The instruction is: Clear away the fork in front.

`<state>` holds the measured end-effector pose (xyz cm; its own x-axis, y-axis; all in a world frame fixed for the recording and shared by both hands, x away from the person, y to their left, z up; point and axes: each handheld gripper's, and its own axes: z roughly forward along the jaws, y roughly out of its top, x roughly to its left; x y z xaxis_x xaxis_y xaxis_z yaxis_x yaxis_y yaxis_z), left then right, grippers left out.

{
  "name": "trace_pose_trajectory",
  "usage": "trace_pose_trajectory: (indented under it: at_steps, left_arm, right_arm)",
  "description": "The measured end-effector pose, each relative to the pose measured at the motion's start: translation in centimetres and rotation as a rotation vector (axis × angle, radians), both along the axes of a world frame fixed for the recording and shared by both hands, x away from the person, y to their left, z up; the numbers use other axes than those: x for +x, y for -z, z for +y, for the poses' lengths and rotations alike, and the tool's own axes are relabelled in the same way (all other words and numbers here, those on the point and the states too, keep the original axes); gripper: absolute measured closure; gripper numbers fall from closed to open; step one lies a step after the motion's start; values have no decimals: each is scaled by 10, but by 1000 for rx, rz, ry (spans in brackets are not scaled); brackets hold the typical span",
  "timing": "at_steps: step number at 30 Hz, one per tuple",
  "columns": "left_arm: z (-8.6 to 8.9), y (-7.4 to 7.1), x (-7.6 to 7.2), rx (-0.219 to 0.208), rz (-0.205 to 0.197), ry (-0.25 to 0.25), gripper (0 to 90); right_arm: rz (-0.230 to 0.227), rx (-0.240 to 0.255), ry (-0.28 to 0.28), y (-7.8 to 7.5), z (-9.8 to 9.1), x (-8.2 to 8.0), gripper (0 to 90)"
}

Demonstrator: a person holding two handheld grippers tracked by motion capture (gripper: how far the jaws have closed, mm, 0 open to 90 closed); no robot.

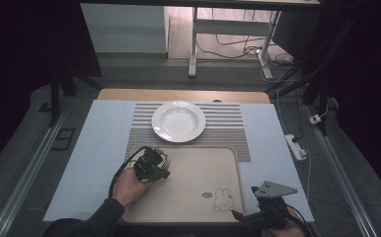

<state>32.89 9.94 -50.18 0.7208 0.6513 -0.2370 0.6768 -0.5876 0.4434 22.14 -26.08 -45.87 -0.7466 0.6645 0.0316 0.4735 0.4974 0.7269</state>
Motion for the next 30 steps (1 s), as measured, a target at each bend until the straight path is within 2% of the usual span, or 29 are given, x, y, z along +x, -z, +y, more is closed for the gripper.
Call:
trace_pose_trajectory:
  at_steps: [5, 9, 18, 30]
  left_arm:
    - [-8, 8, -1, 48, -2, 13, 890]
    - [-2, 10, 3, 34, 4, -22, 890]
    - [27, 11, 14, 47, 16, -131, 890]
    - [60, 10, 23, 68, 34, -220, 885]
  right_arm:
    - [6, 6, -2, 0, 0, 0, 6]
    - [10, 6, -5, 0, 0, 1, 6]
    - [19, 11, -6, 0, -1, 1, 7]
    - [26, 19, -6, 0, -2, 2, 7]
